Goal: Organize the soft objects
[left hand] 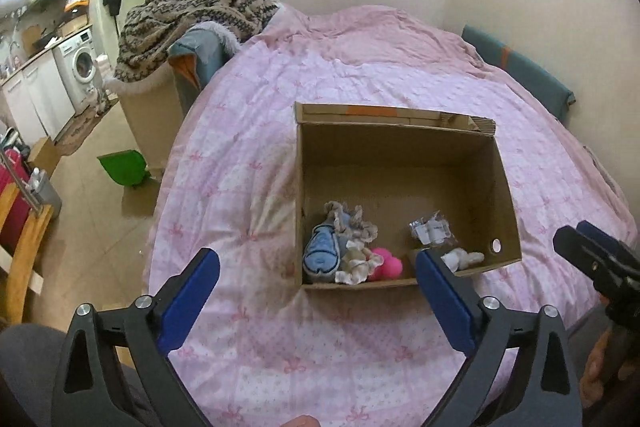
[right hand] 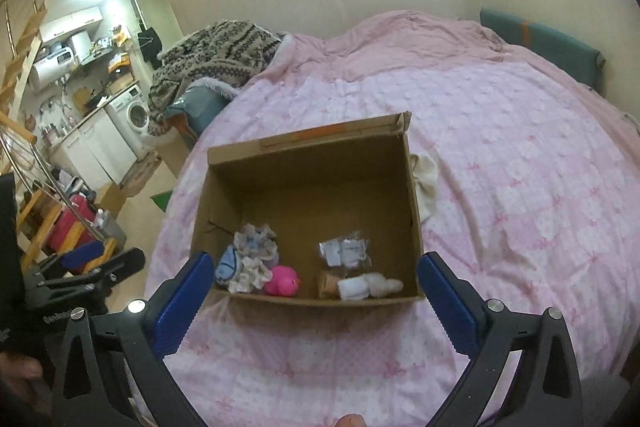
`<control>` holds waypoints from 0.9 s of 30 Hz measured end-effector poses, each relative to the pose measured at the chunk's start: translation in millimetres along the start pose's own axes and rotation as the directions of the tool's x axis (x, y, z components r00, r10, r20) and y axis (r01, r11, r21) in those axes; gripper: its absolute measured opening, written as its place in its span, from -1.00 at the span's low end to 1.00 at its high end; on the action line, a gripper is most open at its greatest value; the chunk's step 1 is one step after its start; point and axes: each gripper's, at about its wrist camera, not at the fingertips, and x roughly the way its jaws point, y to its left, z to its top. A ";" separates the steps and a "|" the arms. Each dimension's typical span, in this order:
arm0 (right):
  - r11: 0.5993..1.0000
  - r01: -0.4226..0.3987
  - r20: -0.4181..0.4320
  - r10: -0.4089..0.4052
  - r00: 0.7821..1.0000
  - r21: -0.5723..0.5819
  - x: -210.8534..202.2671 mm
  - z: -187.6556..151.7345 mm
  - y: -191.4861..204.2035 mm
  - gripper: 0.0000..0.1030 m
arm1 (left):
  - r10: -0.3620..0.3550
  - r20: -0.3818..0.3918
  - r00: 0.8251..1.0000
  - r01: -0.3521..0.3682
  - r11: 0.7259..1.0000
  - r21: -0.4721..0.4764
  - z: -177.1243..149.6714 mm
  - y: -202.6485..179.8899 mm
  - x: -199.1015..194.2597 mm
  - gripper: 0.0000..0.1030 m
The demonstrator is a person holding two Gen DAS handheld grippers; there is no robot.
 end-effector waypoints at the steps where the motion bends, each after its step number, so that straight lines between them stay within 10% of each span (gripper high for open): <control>1: 1.000 0.005 0.010 -0.005 1.000 -0.002 -0.3 -4.2 0.1 1.00 | -0.002 0.005 1.000 0.002 1.000 -0.005 -2.9 1.7 0.0 0.92; 27: 0.994 0.096 -0.022 -0.097 0.995 -0.055 31.3 -34.9 5.2 1.00 | 0.017 0.035 0.999 -0.016 1.000 -0.025 -22.1 4.6 10.7 0.93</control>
